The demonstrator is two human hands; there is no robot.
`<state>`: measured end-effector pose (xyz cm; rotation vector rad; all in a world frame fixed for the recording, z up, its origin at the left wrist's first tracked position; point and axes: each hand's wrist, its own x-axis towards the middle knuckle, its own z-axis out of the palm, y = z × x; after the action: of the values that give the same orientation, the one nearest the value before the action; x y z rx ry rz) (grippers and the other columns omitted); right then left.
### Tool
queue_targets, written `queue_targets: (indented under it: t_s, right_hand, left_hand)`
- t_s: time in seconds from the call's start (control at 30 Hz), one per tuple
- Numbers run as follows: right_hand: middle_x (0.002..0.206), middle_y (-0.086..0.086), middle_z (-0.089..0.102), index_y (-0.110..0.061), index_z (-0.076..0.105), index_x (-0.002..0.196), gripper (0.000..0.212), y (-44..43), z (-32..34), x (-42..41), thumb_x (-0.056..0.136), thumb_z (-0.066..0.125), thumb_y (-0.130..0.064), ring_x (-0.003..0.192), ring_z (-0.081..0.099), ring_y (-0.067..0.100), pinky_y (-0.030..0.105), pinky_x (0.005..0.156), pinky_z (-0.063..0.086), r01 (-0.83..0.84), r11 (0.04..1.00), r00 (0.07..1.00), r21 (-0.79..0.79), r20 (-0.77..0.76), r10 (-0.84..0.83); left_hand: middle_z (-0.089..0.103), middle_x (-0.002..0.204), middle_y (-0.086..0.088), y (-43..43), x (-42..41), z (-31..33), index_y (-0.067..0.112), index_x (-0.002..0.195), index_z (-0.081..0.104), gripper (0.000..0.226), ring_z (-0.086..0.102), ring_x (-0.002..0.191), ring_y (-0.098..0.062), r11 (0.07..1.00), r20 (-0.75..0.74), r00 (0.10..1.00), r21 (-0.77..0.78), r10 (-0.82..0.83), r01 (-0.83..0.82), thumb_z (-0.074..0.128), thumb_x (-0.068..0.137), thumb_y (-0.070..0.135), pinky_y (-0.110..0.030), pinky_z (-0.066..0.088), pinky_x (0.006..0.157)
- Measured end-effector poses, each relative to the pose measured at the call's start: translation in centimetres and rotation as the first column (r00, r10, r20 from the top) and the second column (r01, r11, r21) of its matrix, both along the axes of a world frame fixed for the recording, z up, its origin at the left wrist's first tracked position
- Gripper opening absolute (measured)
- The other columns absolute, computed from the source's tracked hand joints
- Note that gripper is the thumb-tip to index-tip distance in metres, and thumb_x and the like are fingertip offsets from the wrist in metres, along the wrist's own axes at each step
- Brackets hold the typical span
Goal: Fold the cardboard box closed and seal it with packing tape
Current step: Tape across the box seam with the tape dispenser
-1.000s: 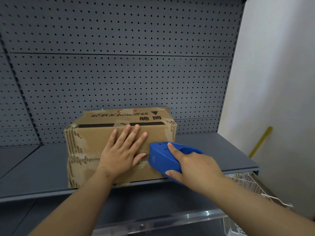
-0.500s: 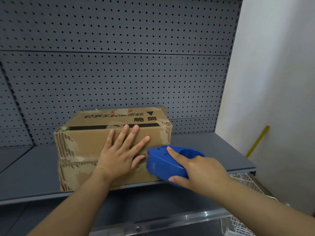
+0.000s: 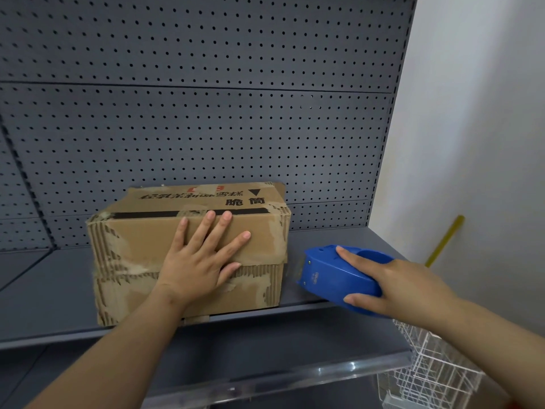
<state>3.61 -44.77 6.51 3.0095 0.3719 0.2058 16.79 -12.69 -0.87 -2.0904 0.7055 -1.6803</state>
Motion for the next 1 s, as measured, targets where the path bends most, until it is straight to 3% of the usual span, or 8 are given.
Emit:
queue_targets:
  t_s: [0.23, 0.33, 0.53, 0.77, 0.9, 1.0]
  right_hand:
    - [0.116, -0.009, 0.063, -0.047, -0.011, 0.146, 0.076, -2.4, 0.0, 0.5, 0.088, 0.034, -0.067, 0.101, 0.060, 0.015, 0.026, 0.074, 0.048, 0.062, 0.998, 0.998, -0.025, 0.024, -0.062]
    - [0.115, -0.007, 0.064, -0.044, -0.011, 0.147, 0.076, -1.9, -0.5, 1.0, 0.088, 0.032, -0.067, 0.100, 0.061, 0.015, 0.024, 0.058, 0.040, 0.062, 0.994, 0.996, -0.086, 0.062, -0.057]
    - [0.109, -0.001, 0.066, -0.039, -0.005, 0.150, 0.077, 0.0, -2.2, 3.3, 0.089, 0.034, -0.064, 0.091, 0.063, 0.019, 0.028, 0.062, 0.044, 0.057, 0.993, 0.992, -0.103, 0.114, -0.045]
    - [0.105, 0.003, 0.065, -0.036, -0.001, 0.151, 0.075, 2.5, -2.5, 5.5, 0.090, 0.036, -0.061, 0.085, 0.064, 0.023, 0.028, 0.049, 0.036, 0.029, 0.993, 0.987, -0.110, 0.159, -0.011]
    - [0.103, 0.004, 0.067, -0.033, 0.002, 0.151, 0.075, 3.8, -3.3, 6.1, 0.091, 0.036, -0.060, 0.090, 0.064, 0.024, 0.031, 0.061, 0.043, 0.030, 0.999, 0.991, -0.040, 0.128, -0.025]
    - [0.099, 0.004, 0.067, -0.033, 0.002, 0.152, 0.074, 3.7, -3.2, 6.2, 0.091, 0.035, -0.060, 0.079, 0.059, 0.023, 0.030, 0.059, 0.041, 0.030, 0.999, 0.987, -0.035, 0.159, -0.024]
  left_hand:
    - [0.007, 0.157, -0.008, 0.1, -0.1, 0.0, 0.034, 0.145, 0.026, 0.064, 0.007, 0.144, -0.029, 1.000, 0.008, 1.000, -0.005, 0.015, -0.015, 0.038, 0.087, 0.059, -0.054, 0.003, 0.113]
    - [0.009, 0.157, -0.009, 0.3, -0.2, -0.3, 0.034, 0.144, 0.027, 0.064, 0.010, 0.143, -0.030, 1.000, 0.001, 1.000, -0.009, 0.015, -0.015, 0.040, 0.087, 0.059, -0.055, 0.006, 0.112]
    - [0.008, 0.157, -0.011, 0.1, -0.4, -0.2, 0.034, 0.145, 0.026, 0.064, 0.012, 0.143, -0.029, 1.000, -0.007, 1.000, -0.009, 0.000, 0.000, 0.040, 0.087, 0.058, -0.055, 0.011, 0.111]
    - [0.006, 0.156, -0.018, 0.3, -0.9, -0.4, 0.034, 0.144, 0.028, 0.063, 0.010, 0.143, -0.030, 1.000, -0.034, 0.999, -0.012, 0.011, -0.012, 0.042, 0.087, 0.058, -0.054, 0.012, 0.112]
    - [0.012, 0.154, -0.018, 0.2, -1.0, -0.3, 0.035, 0.142, 0.033, 0.061, 0.011, 0.143, -0.029, 1.000, -0.035, 0.999, -0.029, 0.004, -0.005, 0.045, 0.086, 0.058, -0.055, 0.012, 0.112]
    - [0.024, 0.148, -0.019, 0.0, -1.0, -0.2, 0.034, 0.141, 0.036, 0.060, 0.011, 0.143, -0.030, 0.999, -0.030, 1.000, -0.042, -0.008, 0.006, 0.046, 0.086, 0.057, -0.056, 0.014, 0.111]
